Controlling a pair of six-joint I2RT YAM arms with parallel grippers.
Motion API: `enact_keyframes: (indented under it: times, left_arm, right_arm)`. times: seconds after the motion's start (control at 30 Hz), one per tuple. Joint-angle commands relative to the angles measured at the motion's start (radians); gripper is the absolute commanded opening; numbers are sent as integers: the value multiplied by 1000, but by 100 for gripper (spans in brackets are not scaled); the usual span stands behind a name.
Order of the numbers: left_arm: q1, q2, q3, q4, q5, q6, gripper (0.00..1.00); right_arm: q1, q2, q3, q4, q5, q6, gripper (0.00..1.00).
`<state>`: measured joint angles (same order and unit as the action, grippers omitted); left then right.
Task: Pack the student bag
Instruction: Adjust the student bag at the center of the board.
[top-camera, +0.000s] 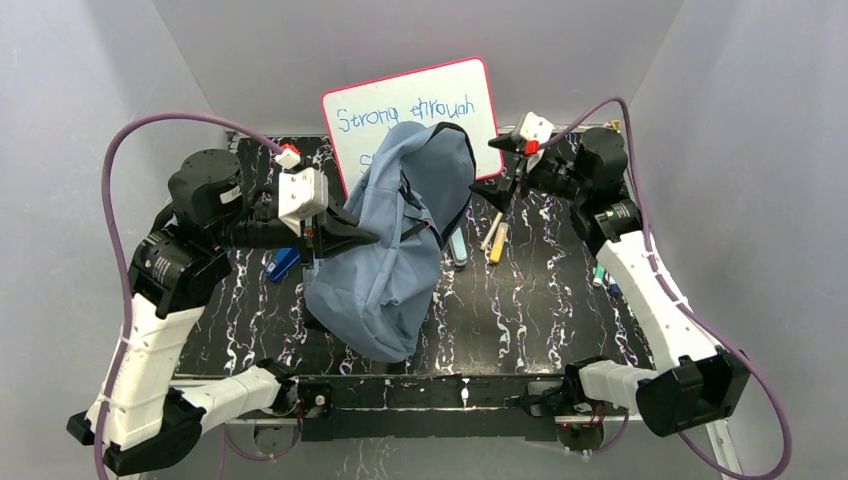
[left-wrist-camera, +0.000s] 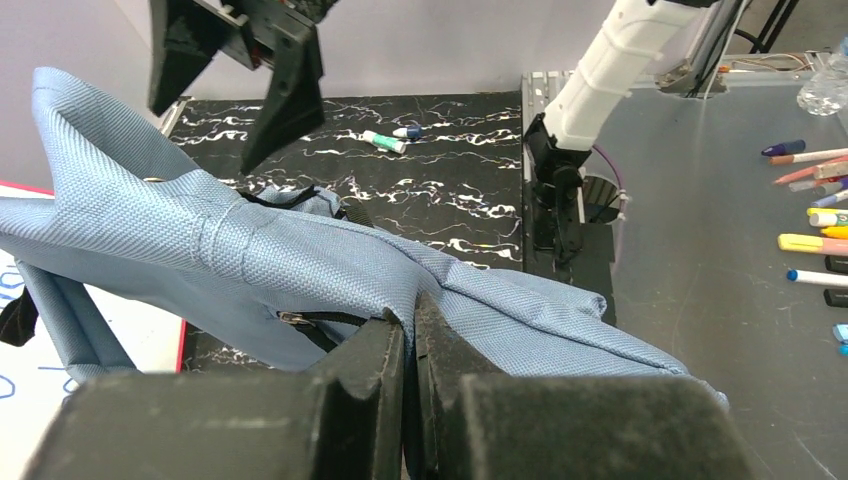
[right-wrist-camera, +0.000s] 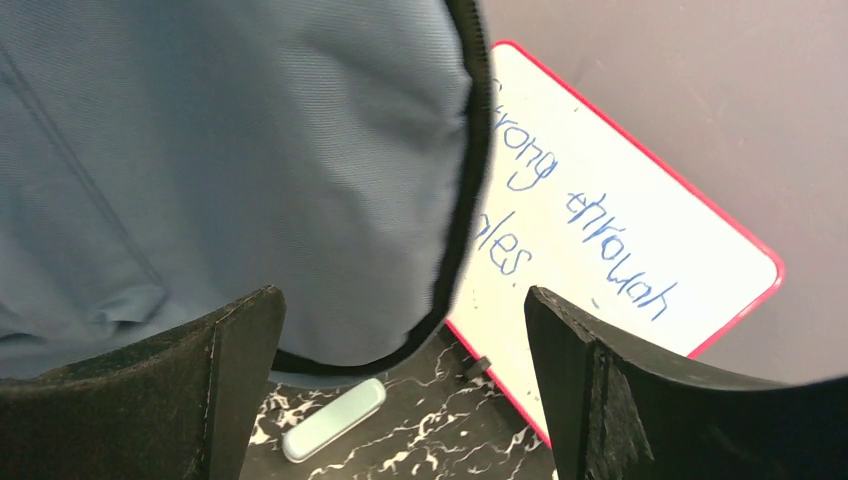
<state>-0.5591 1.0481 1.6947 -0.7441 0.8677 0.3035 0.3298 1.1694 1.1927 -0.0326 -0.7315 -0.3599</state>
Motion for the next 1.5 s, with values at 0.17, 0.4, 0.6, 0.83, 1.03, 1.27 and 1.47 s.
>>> enact_keyframes:
  times: [0.17,0.4,0.6,0.83,1.03,1.27,1.47]
  left_arm:
    - [-30,-48,7,67,50,25,0]
    - [-32,-37,9,81,68,22,0]
    - [-32,-33,10,84,69,26,0]
    - [-32,-45,5,79,36,27,0]
    - [-32,-104,-30,69,-161,-2,0]
    - [-32,-220,-160,93,-564,-70,3]
    - [-31,-290,-313,109,-735,-119,38]
  right_arm:
    - [-64,133,164,100,-406,-5,99]
    - [-64,225,202,149,-601,143,94]
    - [-59,244,143,327,-653,309,71]
    - [-47,258,158,356,-528,375,11]
    - [-40,177,194,422,-313,469,0]
    - [-28,103,259,666,-190,526,0]
    - [68,194,433,564,-244,387,0]
